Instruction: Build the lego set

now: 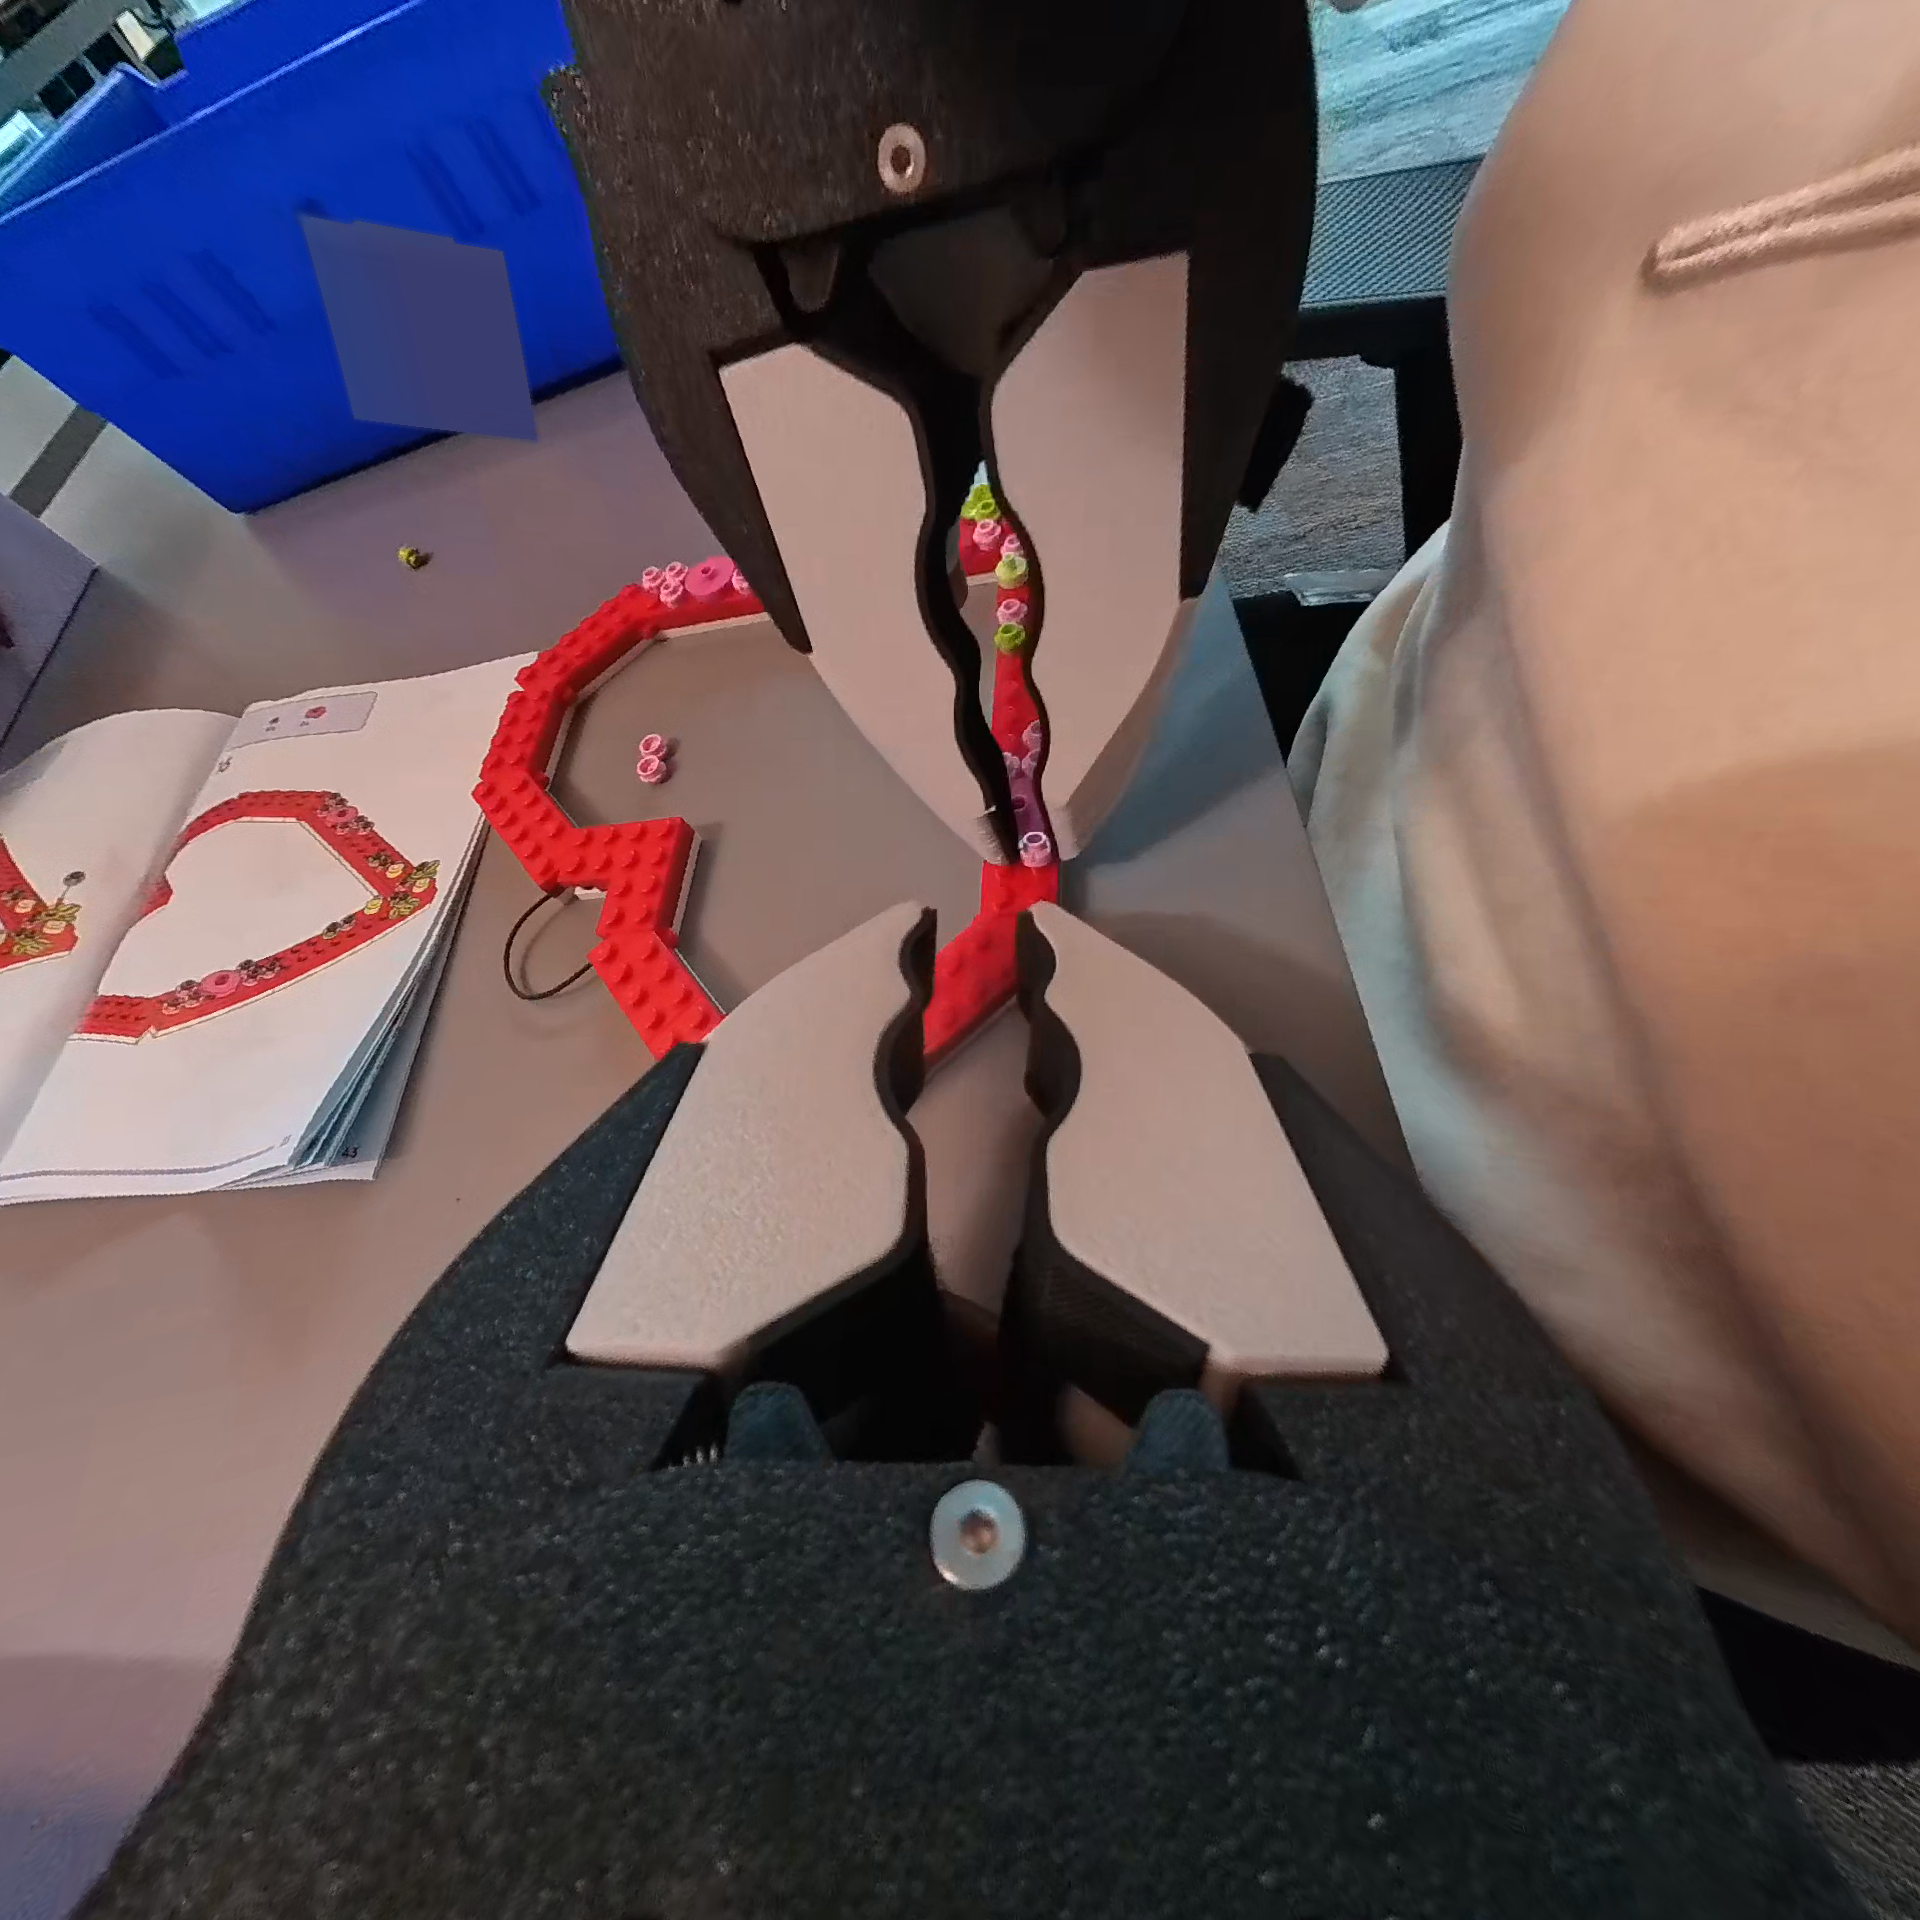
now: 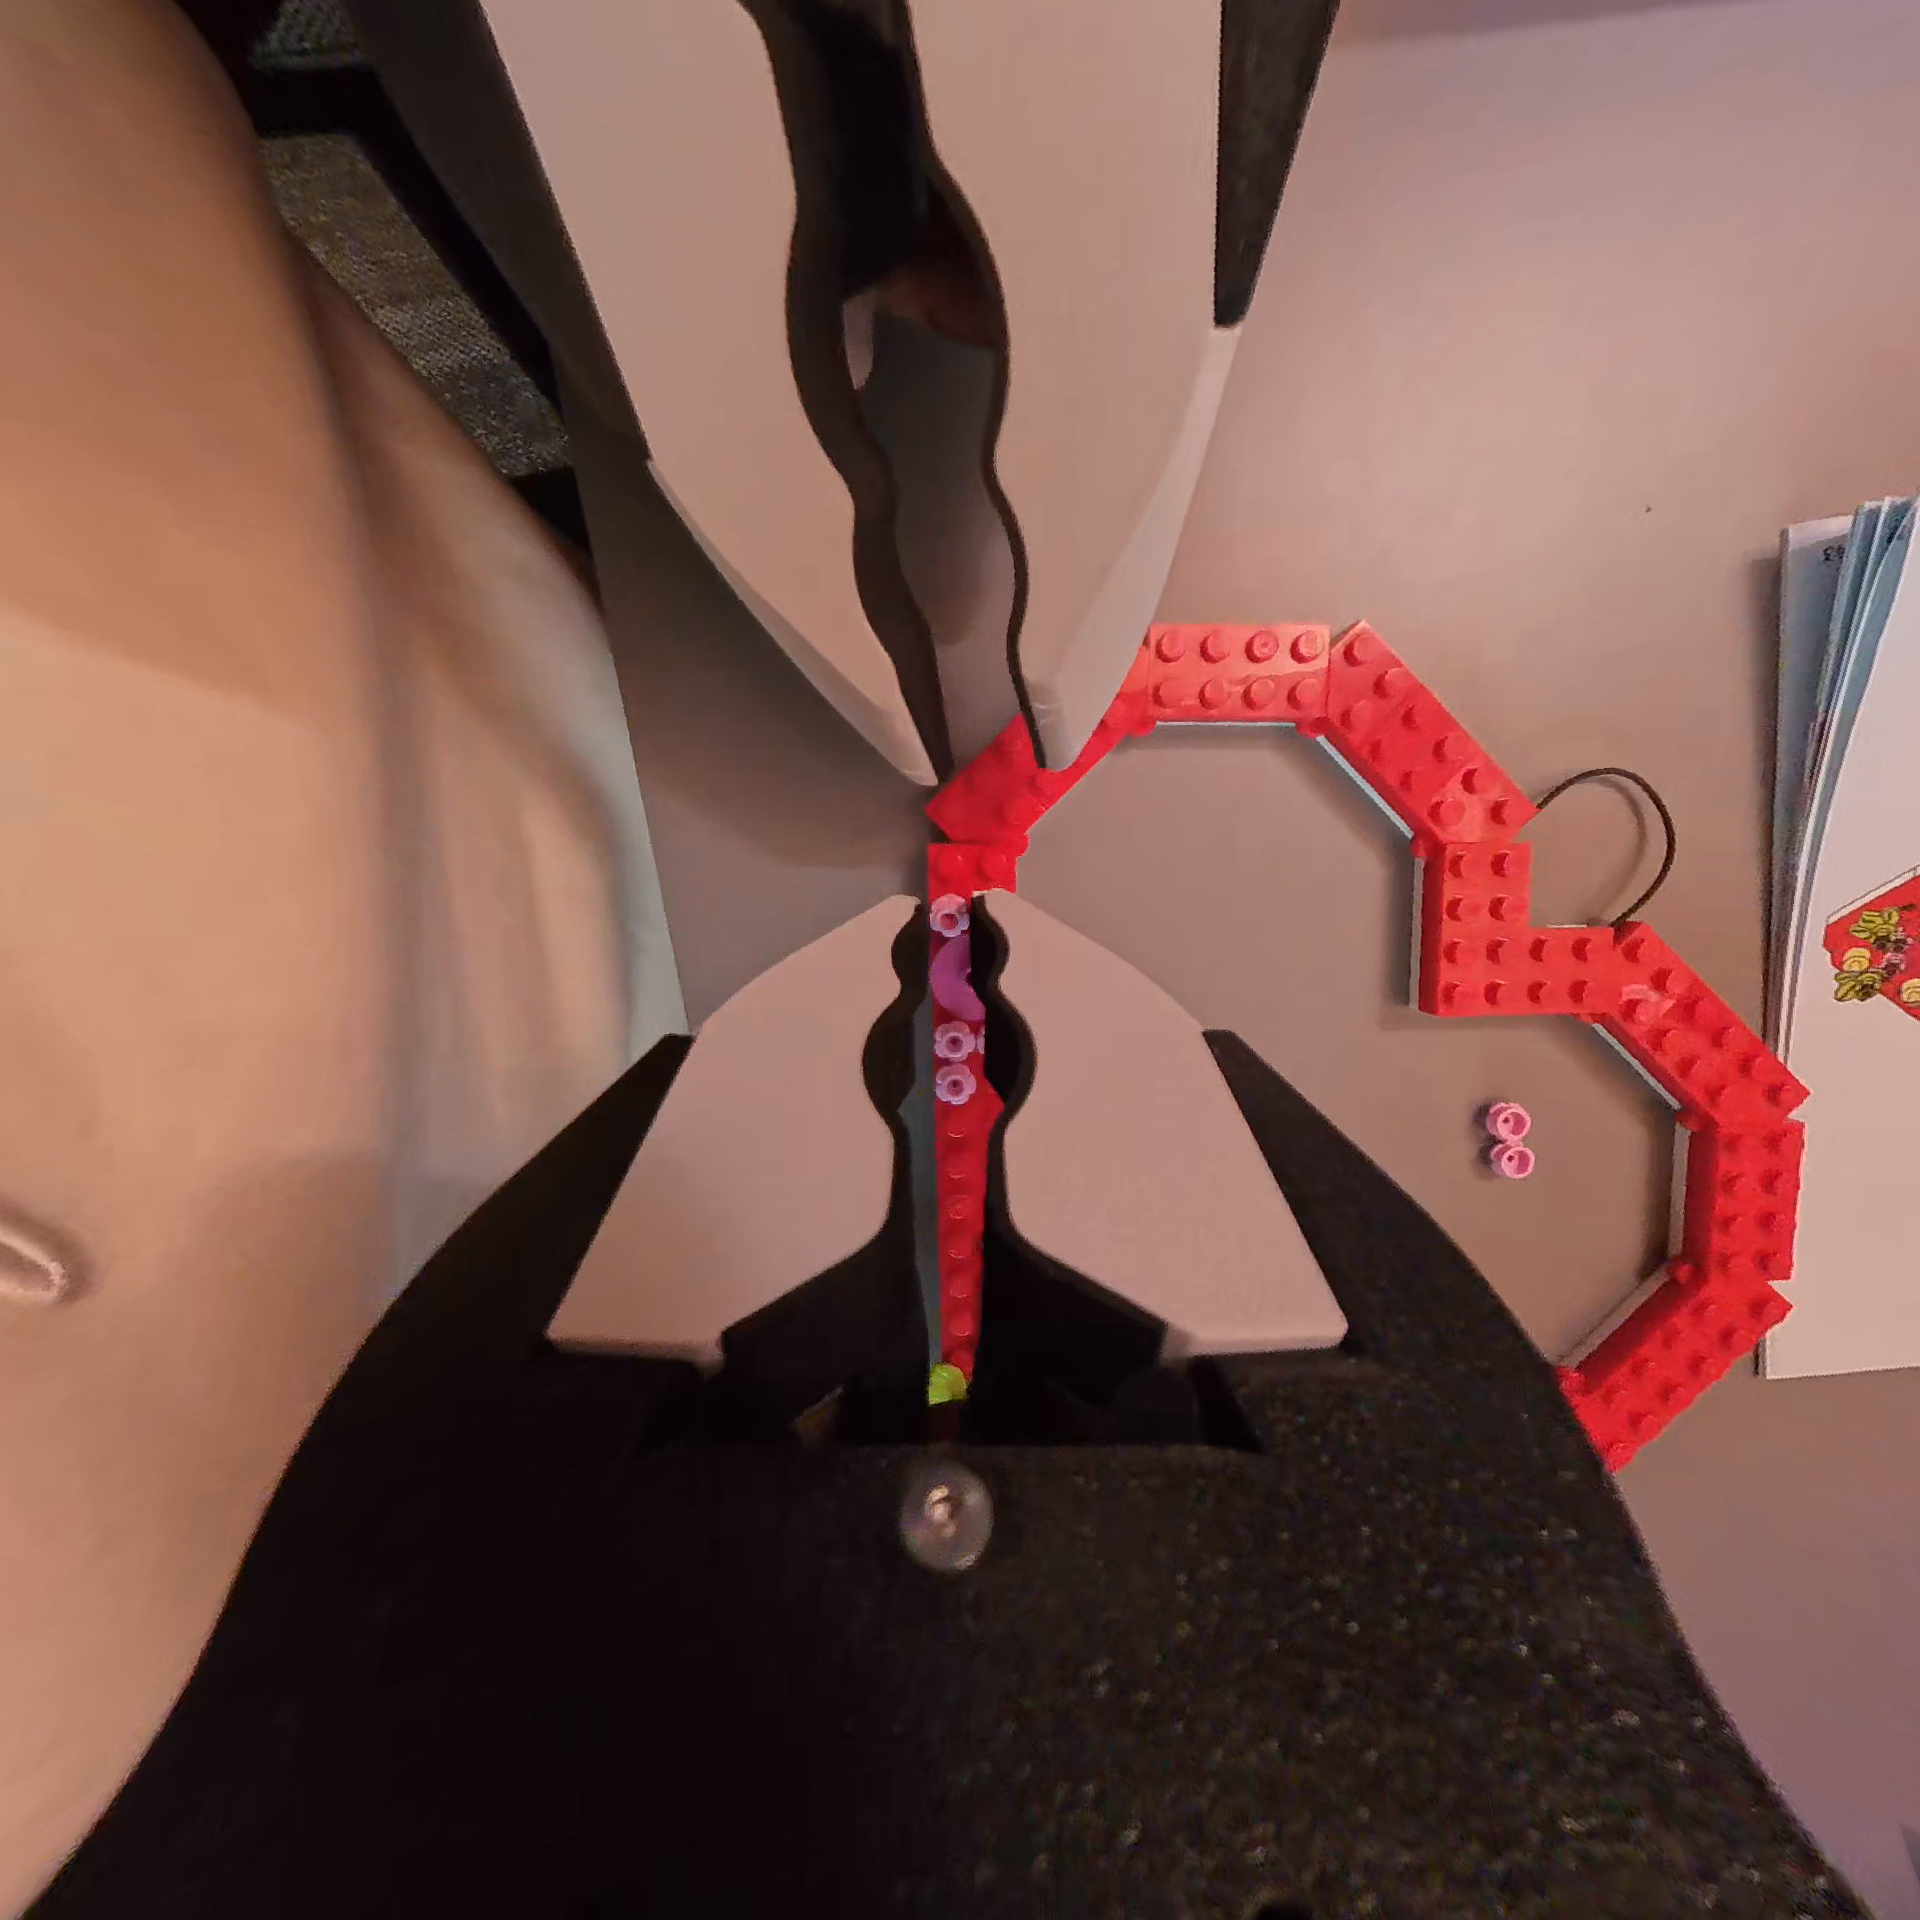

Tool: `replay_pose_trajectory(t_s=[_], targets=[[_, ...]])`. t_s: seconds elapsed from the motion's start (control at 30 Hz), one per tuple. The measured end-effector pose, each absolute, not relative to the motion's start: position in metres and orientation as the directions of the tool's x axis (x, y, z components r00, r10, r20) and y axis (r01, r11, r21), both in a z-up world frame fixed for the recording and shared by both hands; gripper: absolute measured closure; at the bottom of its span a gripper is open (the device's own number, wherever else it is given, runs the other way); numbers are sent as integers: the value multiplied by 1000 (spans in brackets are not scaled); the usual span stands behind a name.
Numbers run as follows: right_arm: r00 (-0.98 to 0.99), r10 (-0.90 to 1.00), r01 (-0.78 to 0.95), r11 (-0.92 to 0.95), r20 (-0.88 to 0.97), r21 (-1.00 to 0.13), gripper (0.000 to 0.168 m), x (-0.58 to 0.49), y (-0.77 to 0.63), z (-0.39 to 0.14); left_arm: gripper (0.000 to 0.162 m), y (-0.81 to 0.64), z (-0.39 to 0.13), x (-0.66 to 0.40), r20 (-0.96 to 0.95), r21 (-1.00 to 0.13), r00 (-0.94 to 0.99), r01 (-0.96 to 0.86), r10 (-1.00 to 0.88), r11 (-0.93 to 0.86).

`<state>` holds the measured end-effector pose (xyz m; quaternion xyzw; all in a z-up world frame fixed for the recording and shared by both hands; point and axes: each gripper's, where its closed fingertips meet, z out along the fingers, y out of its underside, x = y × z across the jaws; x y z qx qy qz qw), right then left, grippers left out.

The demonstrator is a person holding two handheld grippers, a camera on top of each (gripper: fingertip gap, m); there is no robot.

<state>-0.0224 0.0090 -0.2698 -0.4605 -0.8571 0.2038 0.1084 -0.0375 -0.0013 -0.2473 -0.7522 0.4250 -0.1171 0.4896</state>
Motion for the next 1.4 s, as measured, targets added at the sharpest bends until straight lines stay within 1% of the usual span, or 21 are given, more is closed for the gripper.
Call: replay_pose_trajectory(t_s=[0.4,0.53,0.7,0.87,0.97,1.13,1.4], targets=[[-555,831,767,503,-20,-397,161,-23,9,-270,161,-7,-244,-30,-261,-841,574,-530,-776,-109],[-540,841,776,480,-39,-409,161,-23,9,-270,162,-6,-240,-21,-278,-848,555,-525,-784,-72],[-556,831,755,506,3,-417,161,-22,9,-271,162,1,-241,-16,-324,-837,556,-546,-765,-43],[-561,827,747,486,-38,-453,161,-23,9,-270,162,2,-243,-16,-320,-829,558,-556,-766,-59],[-563,825,739,477,-48,-475,161,-23,8,-269,162,1,-250,-27,-317,-801,569,-589,-759,-107],[-555,832,735,480,-17,-479,160,-23,13,-270,162,-4,-244,-34,-280,-832,589,-543,-758,-115],[-561,827,725,473,-31,-500,160,-23,9,-268,162,-4,-247,-34,-287,-817,582,-563,-761,-122]])
